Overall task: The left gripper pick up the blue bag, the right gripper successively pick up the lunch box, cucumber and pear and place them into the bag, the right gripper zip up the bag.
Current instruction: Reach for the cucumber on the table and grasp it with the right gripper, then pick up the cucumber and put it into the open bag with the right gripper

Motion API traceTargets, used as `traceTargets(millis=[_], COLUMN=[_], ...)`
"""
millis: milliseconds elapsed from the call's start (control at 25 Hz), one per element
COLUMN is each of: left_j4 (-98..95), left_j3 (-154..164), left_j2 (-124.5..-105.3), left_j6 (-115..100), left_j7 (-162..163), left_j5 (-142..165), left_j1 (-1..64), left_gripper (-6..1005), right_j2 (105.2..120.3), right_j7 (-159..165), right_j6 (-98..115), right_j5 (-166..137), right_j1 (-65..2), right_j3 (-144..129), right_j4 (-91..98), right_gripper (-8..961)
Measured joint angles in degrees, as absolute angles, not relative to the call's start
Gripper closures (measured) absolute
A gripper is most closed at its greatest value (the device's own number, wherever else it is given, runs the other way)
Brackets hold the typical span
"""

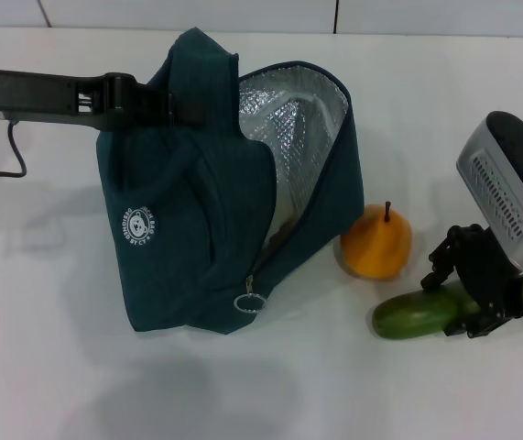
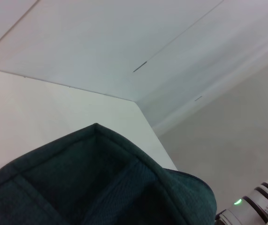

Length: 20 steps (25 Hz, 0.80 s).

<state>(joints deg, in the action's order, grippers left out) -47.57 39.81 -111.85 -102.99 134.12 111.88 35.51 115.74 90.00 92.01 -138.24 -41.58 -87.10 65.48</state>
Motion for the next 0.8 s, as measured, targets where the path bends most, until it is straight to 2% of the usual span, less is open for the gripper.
traceTargets(millis=[440, 800], left_j4=[-47.45, -47.38], left_j3=[39.81, 39.81], left_j2=[-111.88, -111.68], left_j6=[-103.01, -103.01], left_j7=[134.12, 134.25], left_j5=[111.88, 111.88], left_j1=[35.56, 35.83], left_gripper=[960, 960], right_j2=[115.64, 115.24], right_j7=[90.66, 92.62], right_j6=[95.92, 106.87], right_j5=[-136.44, -125.56], right_j1=[-41.63, -42.92], right_j3=[-83.54, -62.22], right_j4=[68.42, 70.03], right_gripper=[398, 399])
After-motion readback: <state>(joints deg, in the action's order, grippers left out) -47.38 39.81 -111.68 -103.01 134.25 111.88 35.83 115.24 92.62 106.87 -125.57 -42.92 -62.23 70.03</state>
